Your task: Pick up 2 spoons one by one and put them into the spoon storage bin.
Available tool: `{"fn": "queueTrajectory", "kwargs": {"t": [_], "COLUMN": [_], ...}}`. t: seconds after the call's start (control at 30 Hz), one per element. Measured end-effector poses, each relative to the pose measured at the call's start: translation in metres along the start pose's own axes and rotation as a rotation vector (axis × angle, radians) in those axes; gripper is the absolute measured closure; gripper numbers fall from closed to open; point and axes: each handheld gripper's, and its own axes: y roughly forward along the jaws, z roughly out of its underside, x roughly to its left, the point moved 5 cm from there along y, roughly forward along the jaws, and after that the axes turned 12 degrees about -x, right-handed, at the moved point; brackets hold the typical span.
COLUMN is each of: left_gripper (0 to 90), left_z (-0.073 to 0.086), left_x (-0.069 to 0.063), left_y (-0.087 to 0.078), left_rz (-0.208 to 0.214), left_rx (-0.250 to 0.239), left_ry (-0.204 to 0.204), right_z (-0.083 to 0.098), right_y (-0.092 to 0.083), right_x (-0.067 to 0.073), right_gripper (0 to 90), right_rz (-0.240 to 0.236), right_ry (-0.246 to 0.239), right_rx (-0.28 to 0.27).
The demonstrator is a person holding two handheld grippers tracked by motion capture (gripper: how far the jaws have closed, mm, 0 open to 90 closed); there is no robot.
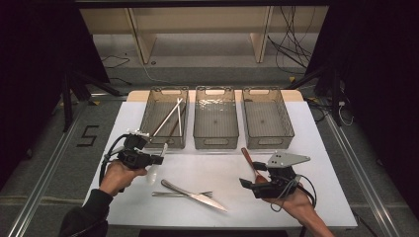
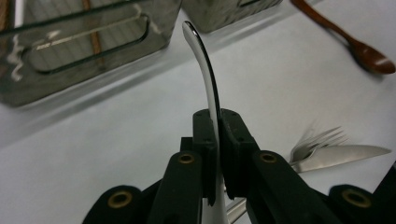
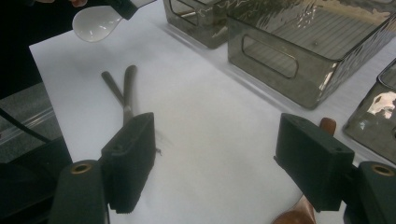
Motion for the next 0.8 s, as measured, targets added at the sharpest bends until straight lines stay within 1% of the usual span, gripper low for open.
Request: {"fn": "queueTrajectory", "kwargs": {"t": [0.07, 0.1, 0.3, 0.47, 0.67, 0.73, 0.8], "left_gripper": [84.9, 84.9, 84.9, 84.9, 84.9, 84.9, 84.9], "left_z": [-0.006, -0.009, -0.03, -0.049, -0.07, -0.076, -0.082], "left_x": [-0.003, -0.005, -0.015, -0.02, -0.023, -0.023, -0.025], "left_y": [0.003, 0.005, 0.015, 0.021, 0.03, 0.034, 0.038], "left_rz": [0.005, 0.005, 0.029, 0.04, 0.045, 0.051, 0.049], "left_rx": [-0.007, -0.013, -0.042, -0.072, -0.123, -0.126, -0.132], "left_ry": [0.014, 0.012, 0.042, 0.062, 0.066, 0.064, 0.071], "right_z": [0.0, 0.0, 0.0, 0.001, 0.0, 0.0, 0.0], "right_y": [0.0, 0.0, 0.0, -0.001, -0.001, -0.001, -0.001], "right_x": [0.0, 0.0, -0.001, -0.001, -0.001, -0.001, -0.001], "right_gripper": [29.4, 29.4, 29.4, 29.4, 29.4, 29.4, 29.4], "right_rz": [0.0, 0.001, 0.002, 0.0, 0.0, -0.001, -0.001], "right_ry": [0.001, 0.004, 0.005, 0.004, 0.005, 0.006, 0.004], "right_rx": [0.0, 0.002, 0.0, -0.001, -0.004, -0.005, -0.004]}}
